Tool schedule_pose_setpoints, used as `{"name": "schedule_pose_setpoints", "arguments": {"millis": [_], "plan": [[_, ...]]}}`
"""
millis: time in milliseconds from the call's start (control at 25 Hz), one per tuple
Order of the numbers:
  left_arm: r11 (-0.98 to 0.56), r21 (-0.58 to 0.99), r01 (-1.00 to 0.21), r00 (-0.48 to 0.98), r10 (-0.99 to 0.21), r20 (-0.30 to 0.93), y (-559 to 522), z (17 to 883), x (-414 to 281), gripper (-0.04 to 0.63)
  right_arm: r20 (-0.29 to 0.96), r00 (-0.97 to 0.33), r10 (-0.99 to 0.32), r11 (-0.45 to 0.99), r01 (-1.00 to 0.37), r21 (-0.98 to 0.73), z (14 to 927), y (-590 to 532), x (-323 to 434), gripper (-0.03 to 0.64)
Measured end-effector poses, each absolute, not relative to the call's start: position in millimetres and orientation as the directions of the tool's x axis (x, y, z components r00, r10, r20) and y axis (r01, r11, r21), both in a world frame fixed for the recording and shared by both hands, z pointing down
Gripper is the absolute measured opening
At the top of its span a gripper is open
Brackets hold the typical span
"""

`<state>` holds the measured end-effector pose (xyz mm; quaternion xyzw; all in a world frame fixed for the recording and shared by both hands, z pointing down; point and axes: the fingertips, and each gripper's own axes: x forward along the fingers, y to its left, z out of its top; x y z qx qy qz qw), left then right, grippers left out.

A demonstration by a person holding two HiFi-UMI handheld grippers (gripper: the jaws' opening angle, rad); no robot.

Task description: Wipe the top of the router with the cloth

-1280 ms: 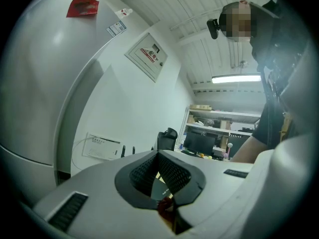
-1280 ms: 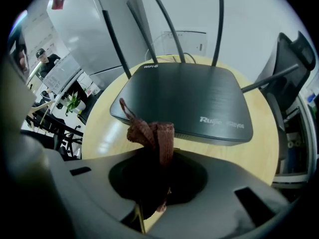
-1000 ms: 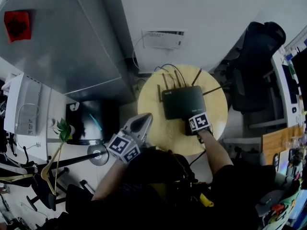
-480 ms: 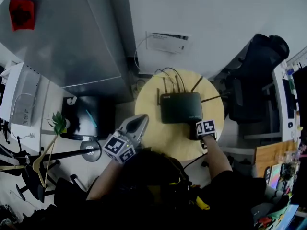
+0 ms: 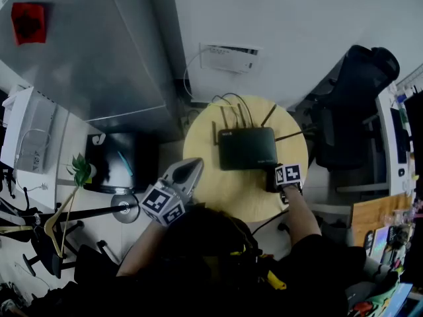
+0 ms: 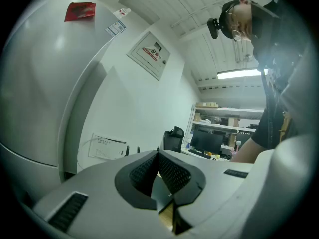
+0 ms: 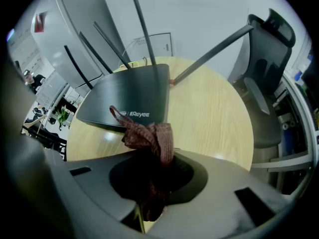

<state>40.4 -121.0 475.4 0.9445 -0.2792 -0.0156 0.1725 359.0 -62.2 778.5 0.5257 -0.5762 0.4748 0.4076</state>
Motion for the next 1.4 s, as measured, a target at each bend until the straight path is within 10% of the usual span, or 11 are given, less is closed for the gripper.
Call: {"name": "schedule_pose_setpoints", "arguments": {"millis": [520, 1400], "plan": [[-0.793, 0.297, -0.532, 0.84, -0.538, 0.069, -118.5, 464.1, 53.5, -0.008, 0.932, 0.016, -0.362, -0.261, -0.962, -0.085, 751.3, -62.1, 423.3, 0.063], [-0.742, 0.288, -0.606, 0.779, -0.627, 0.021, -75.4, 465.5, -25.6, -0.008, 0.557, 0.085, -0.826, -0.23, -0.953, -0.195, 632.7, -28.6, 358.1, 0.061]]}}
